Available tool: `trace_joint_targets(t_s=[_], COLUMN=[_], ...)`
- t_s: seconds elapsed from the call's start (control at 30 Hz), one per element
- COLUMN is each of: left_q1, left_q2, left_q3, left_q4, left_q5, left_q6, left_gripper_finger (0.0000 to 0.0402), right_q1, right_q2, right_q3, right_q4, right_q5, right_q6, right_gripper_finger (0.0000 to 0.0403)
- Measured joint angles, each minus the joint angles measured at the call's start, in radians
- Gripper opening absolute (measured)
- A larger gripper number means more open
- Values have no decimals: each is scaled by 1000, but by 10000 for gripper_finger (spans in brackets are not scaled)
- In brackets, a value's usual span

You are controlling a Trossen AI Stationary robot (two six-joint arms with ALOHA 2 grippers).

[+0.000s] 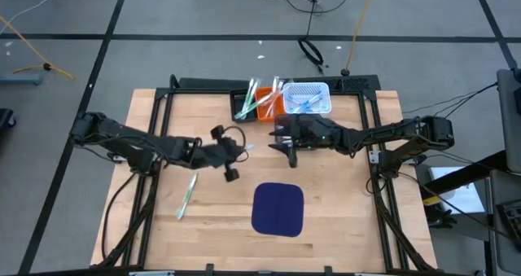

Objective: Pick & Place Toothbrushes
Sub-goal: Put the orange toothbrush into the orange basket

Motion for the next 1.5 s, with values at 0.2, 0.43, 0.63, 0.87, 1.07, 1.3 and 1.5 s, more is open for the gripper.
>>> trace_joint_targets(t_s=[0.2, 0.43, 0.63, 0.87, 1.07, 1.3, 1.5], left_q1=[51, 91, 120, 147, 157, 172, 174], left_q2=[0, 5, 38, 92, 155, 159, 156], left_q3=[1, 1, 2, 0, 1, -1, 0], left_q4=[274, 402, 496, 572, 660, 656, 673], left_q5=[52, 128, 141, 146, 147, 142, 110], left_q6=[168, 237, 247, 264, 272, 266, 271], left_gripper_finger=[15, 6, 20, 18, 12, 34, 64], right_q1=[7, 6, 6, 13, 13, 10, -4], right_q2=[0, 0, 0, 31, 70, 77, 77], right_q3=[0, 0, 0, 1, 4, 10, 10], right_q4=[94, 209, 266, 326, 387, 350, 341], right_q5=[-47, 27, 25, 26, 27, 32, 33], right_q6=[2, -14, -14, -12, -3, -48, -64], right_gripper_finger=[196, 196, 196, 196, 168, 36, 4])
